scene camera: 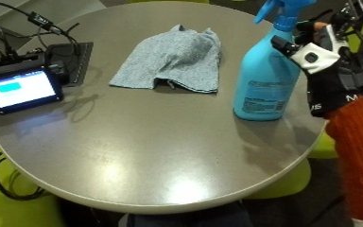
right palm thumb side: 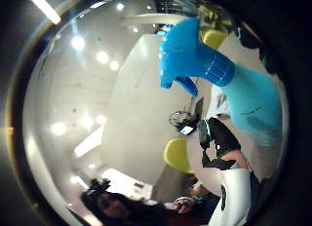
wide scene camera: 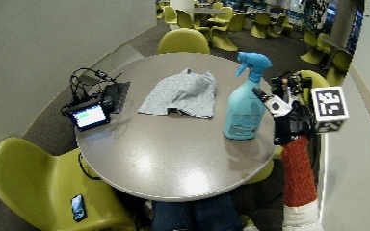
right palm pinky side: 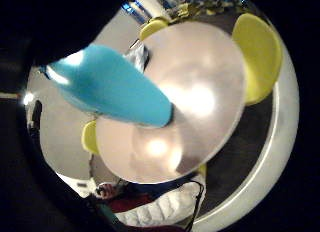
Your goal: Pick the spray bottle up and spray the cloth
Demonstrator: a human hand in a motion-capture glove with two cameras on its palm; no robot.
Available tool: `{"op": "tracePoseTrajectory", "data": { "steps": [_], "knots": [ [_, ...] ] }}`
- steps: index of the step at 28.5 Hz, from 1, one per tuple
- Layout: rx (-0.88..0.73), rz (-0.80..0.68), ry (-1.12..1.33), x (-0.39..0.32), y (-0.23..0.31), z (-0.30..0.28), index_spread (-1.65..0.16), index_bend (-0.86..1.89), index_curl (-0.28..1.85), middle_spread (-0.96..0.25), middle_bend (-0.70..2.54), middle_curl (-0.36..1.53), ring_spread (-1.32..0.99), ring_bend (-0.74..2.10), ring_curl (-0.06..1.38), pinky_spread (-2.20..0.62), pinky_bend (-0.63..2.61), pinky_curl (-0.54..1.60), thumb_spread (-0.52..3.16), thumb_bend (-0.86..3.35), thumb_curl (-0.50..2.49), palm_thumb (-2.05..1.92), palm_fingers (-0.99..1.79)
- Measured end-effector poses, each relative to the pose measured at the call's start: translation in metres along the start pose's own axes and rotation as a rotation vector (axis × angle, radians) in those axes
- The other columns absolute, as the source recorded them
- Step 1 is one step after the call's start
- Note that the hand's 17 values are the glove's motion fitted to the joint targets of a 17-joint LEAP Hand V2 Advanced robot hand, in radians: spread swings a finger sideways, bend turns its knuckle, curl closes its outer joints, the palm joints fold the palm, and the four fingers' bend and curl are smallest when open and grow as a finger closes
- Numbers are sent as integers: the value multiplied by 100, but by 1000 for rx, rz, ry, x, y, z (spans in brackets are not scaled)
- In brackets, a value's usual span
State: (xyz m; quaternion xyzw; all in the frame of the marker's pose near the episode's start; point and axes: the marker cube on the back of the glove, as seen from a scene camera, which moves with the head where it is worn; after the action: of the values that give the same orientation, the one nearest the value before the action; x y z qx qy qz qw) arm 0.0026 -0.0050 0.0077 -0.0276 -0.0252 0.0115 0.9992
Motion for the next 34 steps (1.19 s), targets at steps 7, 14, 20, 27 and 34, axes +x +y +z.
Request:
{"op": "tracePoseTrajectory", "data": {
  "steps": [7, 14, 20, 27, 34],
  "knots": [
    [-146, -1, -52, 20, -27, 18, -14, 38, 23, 0, 59, 23, -3, 34, 19, 12, 5, 5, 59, 42, 21, 76, 64],
    [-201, -51, -200, 24, -28, 15, -15, 41, 30, -2, 54, 27, -7, 41, 25, 11, 18, 9, 72, 38, 27, 82, 78],
    [-60, -154, -31, 15, -23, 10, -16, 33, 32, -2, 46, 29, -7, 47, 30, 2, 24, 16, 81, 31, 30, 81, 95],
    [7, -196, 251, -10, -29, 13, -16, 27, 36, -2, 42, 33, -8, 47, 35, -4, 24, 23, 90, 26, 35, 83, 103],
    [-71, -331, 723, -15, -61, 39, -16, 21, 38, -2, 38, 36, -9, 45, 38, -9, 23, 28, 95, 22, 38, 84, 107]
  ]
}}
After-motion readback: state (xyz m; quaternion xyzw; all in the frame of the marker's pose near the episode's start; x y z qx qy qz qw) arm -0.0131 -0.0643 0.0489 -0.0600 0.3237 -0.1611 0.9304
